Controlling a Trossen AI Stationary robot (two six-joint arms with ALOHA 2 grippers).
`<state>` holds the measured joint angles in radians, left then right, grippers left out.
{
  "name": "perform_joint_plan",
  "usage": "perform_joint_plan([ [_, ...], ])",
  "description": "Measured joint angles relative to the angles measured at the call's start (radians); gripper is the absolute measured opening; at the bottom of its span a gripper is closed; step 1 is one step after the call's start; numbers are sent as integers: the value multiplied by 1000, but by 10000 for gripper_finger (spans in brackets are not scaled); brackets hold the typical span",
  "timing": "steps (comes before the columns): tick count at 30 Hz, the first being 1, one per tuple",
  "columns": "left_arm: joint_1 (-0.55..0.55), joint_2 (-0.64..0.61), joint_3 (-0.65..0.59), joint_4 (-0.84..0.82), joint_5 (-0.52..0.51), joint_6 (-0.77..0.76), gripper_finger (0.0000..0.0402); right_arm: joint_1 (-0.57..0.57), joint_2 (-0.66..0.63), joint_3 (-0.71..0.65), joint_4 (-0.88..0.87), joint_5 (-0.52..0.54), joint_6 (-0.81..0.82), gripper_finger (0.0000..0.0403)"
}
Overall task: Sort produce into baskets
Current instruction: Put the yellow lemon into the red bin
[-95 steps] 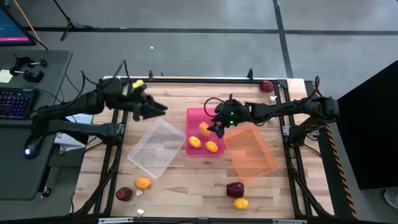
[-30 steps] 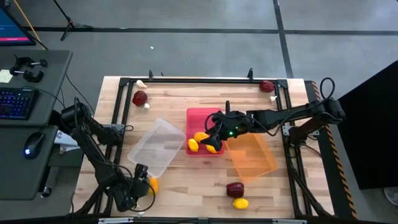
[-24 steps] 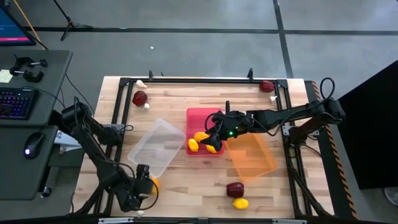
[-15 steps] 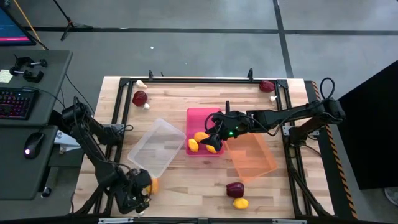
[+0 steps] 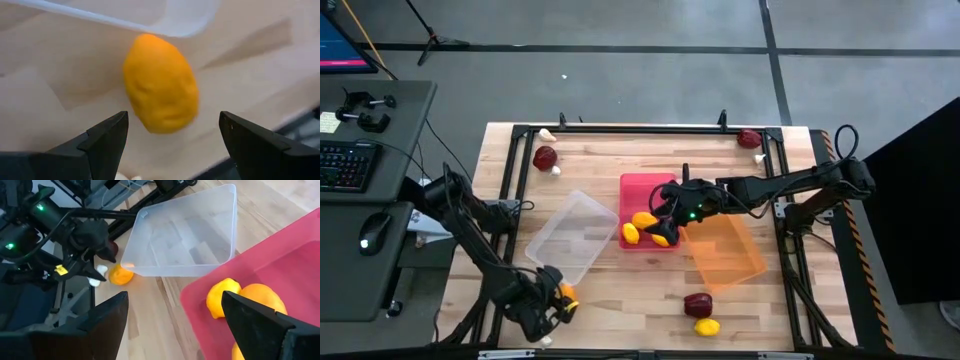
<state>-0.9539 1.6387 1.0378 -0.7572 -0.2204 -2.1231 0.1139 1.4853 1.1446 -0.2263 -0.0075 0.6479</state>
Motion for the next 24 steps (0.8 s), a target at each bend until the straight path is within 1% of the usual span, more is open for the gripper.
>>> perform_joint_plan([
  [4, 18, 33, 0, -28, 2, -46, 297, 0, 0, 0, -25, -1, -2, 311],
  [14, 60, 104, 0, 0, 12, -44, 297, 0, 0, 0, -28, -1, -27, 311],
  [16, 59, 111, 0, 1, 13, -28, 291, 0, 0, 0, -29, -1, -25, 311],
  [18, 59, 115, 0, 6, 23, -1, 274, 0, 0, 0, -28, -1, -28, 311],
  [22, 28, 99, 0, 32, 61, 73, 205, 0, 0, 0, -29, 0, -28, 311],
  [23, 13, 86, 0, 35, 59, 99, 195, 0, 0, 0, -29, 0, -28, 311],
  [24, -3, 65, -1, 48, 53, 137, 194, 0, 0, 0, -29, 0, -28, 311],
])
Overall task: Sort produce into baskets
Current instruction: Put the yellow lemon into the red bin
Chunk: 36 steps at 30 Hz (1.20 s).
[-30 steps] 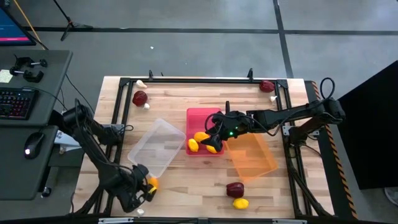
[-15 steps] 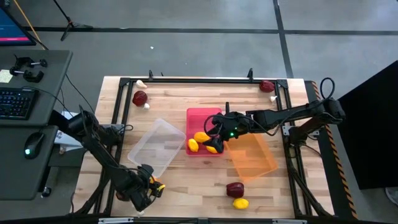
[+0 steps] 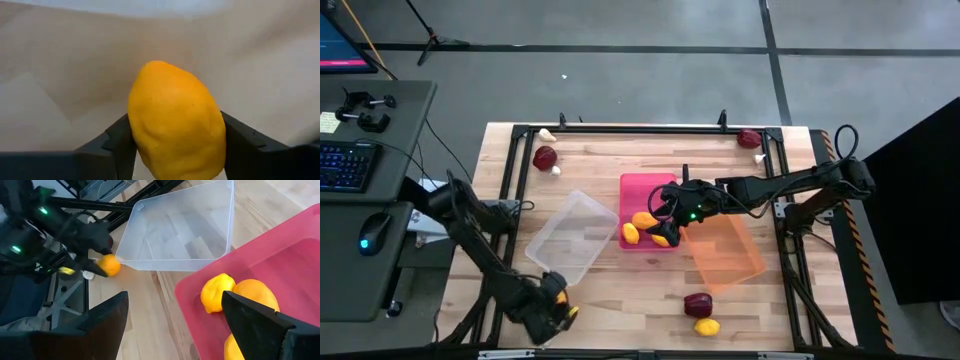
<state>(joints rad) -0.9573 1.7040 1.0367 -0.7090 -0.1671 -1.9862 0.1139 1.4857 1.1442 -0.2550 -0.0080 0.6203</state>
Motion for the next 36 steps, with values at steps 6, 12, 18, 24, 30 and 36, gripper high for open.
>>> perform_joint_plan([
  [6, -104, -252, 1, 85, -171, 300, 194, 0, 0, 0, 8, -4, 3, 311],
  [12, 38, -489, 3, 63, -467, 588, 214, -3, -63, 0, 76, -20, -29, 311],
  [18, 443, -456, 2, 152, -294, 1171, 209, -3, -182, 0, 78, 69, -38, 311],
  [24, 776, -317, 2, 443, -81, 1508, 229, 0, -256, 0, 53, 171, -35, 311],
  [30, 907, -197, 0, 539, -97, 1600, 245, 0, -264, 0, -11, 261, -16, 311],
  [36, 965, -141, 0, 543, -123, 1582, 247, 0, -264, 0, -107, 294, 56, 311],
])
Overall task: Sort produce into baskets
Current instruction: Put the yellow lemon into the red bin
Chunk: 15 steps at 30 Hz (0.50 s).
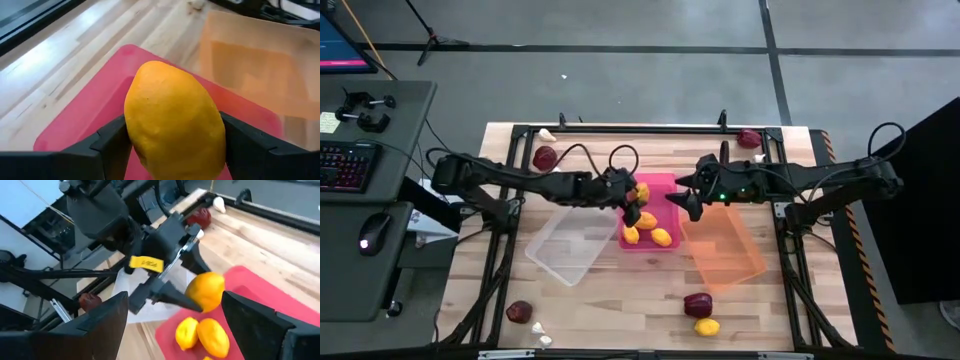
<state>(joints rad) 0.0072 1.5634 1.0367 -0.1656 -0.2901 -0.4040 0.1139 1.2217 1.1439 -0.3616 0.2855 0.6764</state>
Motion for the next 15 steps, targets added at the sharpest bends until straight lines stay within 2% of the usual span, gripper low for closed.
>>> perform_joint_plan([
  [3, 26, 14, 0, 29, 12, -19, 248, 1, 0, 0, -36, -2, 27, 311],
  [6, 51, 16, 0, 45, 87, 1, 260, 16, 0, 0, -111, -2, 58, 311],
  [12, 87, 16, 0, 51, 199, 73, 335, 66, 0, 0, -191, -5, 79, 311],
  [15, 87, 10, 0, 48, 263, 50, 371, 87, 0, 0, -194, -4, 81, 311],
])
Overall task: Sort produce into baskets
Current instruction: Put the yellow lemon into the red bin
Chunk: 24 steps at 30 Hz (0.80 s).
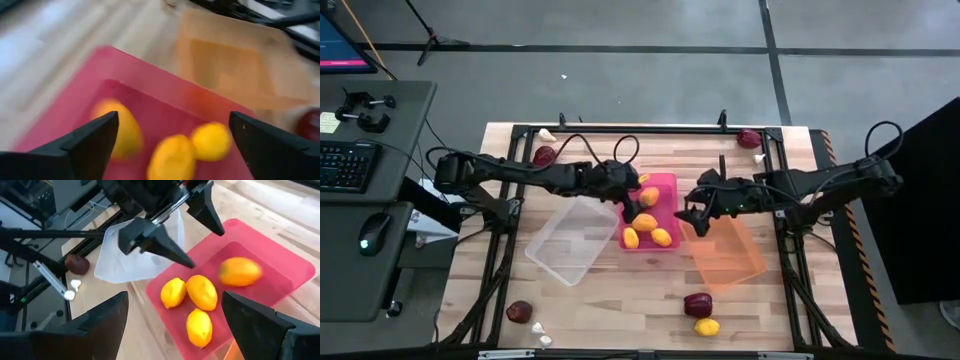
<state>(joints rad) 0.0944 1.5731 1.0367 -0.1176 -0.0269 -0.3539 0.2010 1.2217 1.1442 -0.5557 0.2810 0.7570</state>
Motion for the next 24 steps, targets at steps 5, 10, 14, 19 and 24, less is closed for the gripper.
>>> perform_joint_plan([
  [5, -37, -101, 0, -155, 171, -73, 387, 117, 8, -15, 60, -25, 158, 311],
  [10, -187, -264, 0, -321, 102, -96, 388, 373, 94, -21, 119, -64, 394, 311],
  [14, -314, -370, 0, -318, -109, -142, 388, 537, 228, 16, 110, -83, 567, 311],
  [19, -403, -426, 0, -318, -365, -167, 388, 639, 437, 156, -21, -207, 630, 311],
  [24, -410, -427, 0, -322, -401, -141, 388, 667, 638, 357, -303, -259, 566, 311],
])
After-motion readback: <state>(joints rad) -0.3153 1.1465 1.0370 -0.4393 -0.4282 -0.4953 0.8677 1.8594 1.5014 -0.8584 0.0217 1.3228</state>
